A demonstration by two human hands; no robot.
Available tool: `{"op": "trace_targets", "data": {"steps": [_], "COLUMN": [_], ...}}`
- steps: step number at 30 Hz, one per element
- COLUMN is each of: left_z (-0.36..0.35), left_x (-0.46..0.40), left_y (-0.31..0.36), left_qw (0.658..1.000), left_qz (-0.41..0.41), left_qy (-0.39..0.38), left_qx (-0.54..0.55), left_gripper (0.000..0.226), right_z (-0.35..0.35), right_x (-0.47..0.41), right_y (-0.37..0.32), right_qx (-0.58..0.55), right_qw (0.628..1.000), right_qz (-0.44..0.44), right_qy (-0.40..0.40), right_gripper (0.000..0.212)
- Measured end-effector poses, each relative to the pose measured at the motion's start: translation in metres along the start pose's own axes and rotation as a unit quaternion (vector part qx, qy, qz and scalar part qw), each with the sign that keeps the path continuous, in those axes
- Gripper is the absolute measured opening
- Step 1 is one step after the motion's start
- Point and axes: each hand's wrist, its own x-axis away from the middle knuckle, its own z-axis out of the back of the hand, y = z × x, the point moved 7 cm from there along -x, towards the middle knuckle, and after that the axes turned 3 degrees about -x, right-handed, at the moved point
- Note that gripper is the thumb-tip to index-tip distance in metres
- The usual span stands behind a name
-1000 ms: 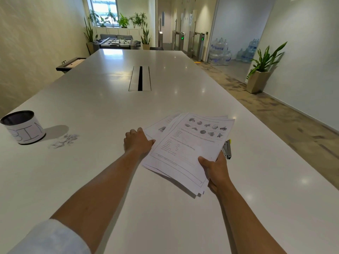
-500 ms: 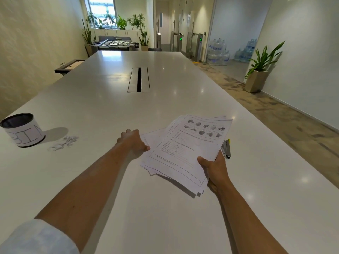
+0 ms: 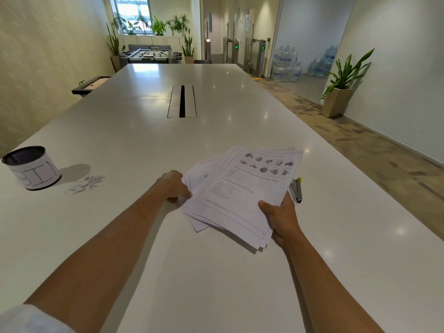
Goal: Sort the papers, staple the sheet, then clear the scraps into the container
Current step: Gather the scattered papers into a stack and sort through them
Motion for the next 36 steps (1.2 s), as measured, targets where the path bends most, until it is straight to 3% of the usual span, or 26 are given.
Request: {"op": "trace_targets", "data": {"steps": [2,4,6,10,16,22,24,28,32,36], "left_z": [-0.002,-0.007,-0.004,0.022,0.074,0.11,0.101,0.043,-0.031,-0.069], "left_x": [0.001,0.007,0.015,0.024,0.052,0.079,0.08,0.072,0.064,0.063], "left_y": [-0.009,-0.018,-0.027,-0.041,-0.037,-0.028,-0.023,-0.014,-0.014,-0.018], "left_qw": [0.992,0.957,0.929,0.869,0.776,0.724,0.721,0.755,0.791,0.811], "left_qz": [0.02,0.046,0.05,0.027,-0.045,-0.112,-0.113,-0.083,-0.024,-0.036], "left_qy": [0.018,0.005,0.02,0.12,0.205,0.232,0.211,0.144,0.037,-0.019], "left_qx": [0.123,0.285,0.367,0.479,0.594,0.639,0.65,0.634,0.61,0.584], "left_gripper": [0.03,0.029,0.03,0.028,0.038,0.051,0.054,0.051,0.046,0.052], "right_z": [-0.001,-0.001,-0.002,-0.006,-0.028,-0.042,-0.04,-0.04,-0.042,-0.044], "right_x": [0.001,0.0,0.001,-0.001,-0.011,-0.009,-0.01,-0.007,-0.002,0.0], "right_y": [-0.001,-0.001,0.0,0.002,0.015,0.015,0.015,0.014,0.014,0.012], "right_qx": [-0.003,-0.002,0.002,0.007,0.076,0.082,0.071,0.024,-0.088,-0.109], "right_qw": [1.0,1.0,1.0,1.0,0.993,0.991,0.992,0.992,0.981,0.976], "right_qz": [0.0,-0.001,-0.006,-0.031,-0.088,-0.102,-0.104,-0.119,-0.175,-0.186], "right_qy": [-0.001,-0.004,-0.005,0.0,-0.008,0.008,0.019,0.023,-0.01,-0.026], "right_gripper": [0.065,0.065,0.065,0.065,0.06,0.05,0.049,0.037,0.059,0.047]}}
